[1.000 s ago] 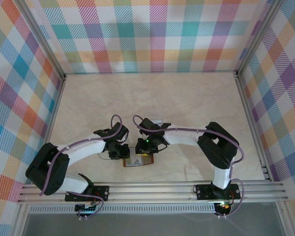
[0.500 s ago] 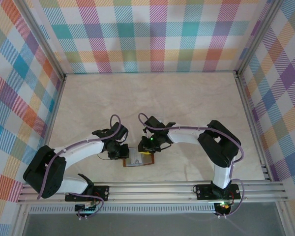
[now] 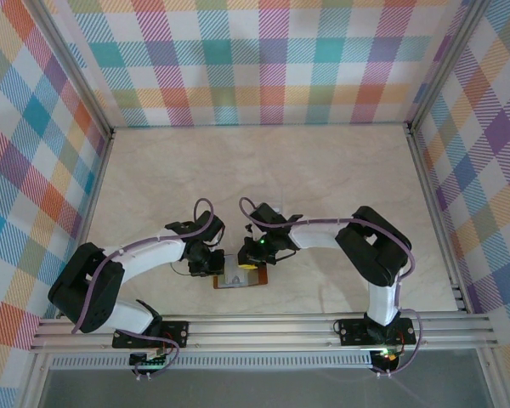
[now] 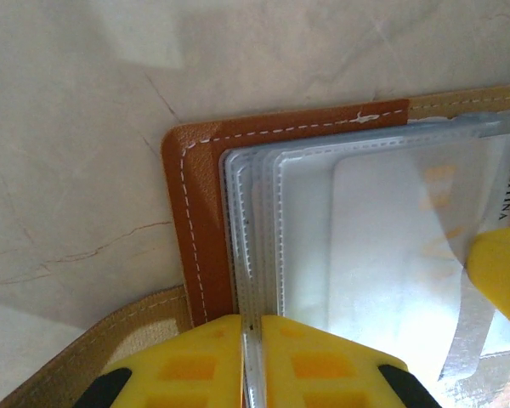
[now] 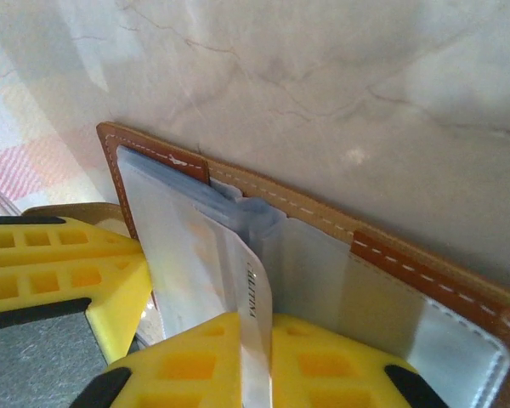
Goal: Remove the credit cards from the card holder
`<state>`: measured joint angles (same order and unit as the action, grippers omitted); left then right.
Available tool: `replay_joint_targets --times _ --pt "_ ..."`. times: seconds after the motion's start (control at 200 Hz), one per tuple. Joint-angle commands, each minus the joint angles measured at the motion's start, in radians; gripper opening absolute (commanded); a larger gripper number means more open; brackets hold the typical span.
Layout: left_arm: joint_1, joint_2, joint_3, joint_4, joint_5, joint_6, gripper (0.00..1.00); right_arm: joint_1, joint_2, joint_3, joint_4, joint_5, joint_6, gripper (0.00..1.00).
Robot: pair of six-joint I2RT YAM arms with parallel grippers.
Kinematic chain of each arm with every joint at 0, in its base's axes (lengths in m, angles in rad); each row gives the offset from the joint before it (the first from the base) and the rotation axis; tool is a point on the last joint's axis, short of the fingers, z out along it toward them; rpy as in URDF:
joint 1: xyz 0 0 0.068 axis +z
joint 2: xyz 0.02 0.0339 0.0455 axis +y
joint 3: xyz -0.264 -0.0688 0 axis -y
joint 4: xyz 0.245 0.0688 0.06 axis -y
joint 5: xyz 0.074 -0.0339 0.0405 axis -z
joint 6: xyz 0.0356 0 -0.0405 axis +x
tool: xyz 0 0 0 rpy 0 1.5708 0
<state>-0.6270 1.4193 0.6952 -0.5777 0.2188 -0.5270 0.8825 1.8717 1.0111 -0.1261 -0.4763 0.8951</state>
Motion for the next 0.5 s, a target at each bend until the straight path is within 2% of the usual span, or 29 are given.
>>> replay_joint_targets --times 0.0,0.09,0.3,0.495 --pt "-0.013 0.041 -0.021 0.003 -0.018 0.015 0.13 0.003 -0.039 -0.023 0.002 0.000 0.004 0.11" --pt "-0.013 0.034 -0.019 -0.003 -0.017 0.013 0.13 0.003 -0.068 -0.016 -0.060 0.047 -0.022 0.09" --pt "-0.012 -0.005 -0.007 -0.013 -0.019 0.004 0.14 0.002 -0.123 0.049 -0.345 0.220 -0.126 0.06" --pt "-0.013 -0.053 0.006 -0.022 -0.025 -0.003 0.16 0.001 -0.226 0.075 -0.369 0.233 -0.187 0.06"
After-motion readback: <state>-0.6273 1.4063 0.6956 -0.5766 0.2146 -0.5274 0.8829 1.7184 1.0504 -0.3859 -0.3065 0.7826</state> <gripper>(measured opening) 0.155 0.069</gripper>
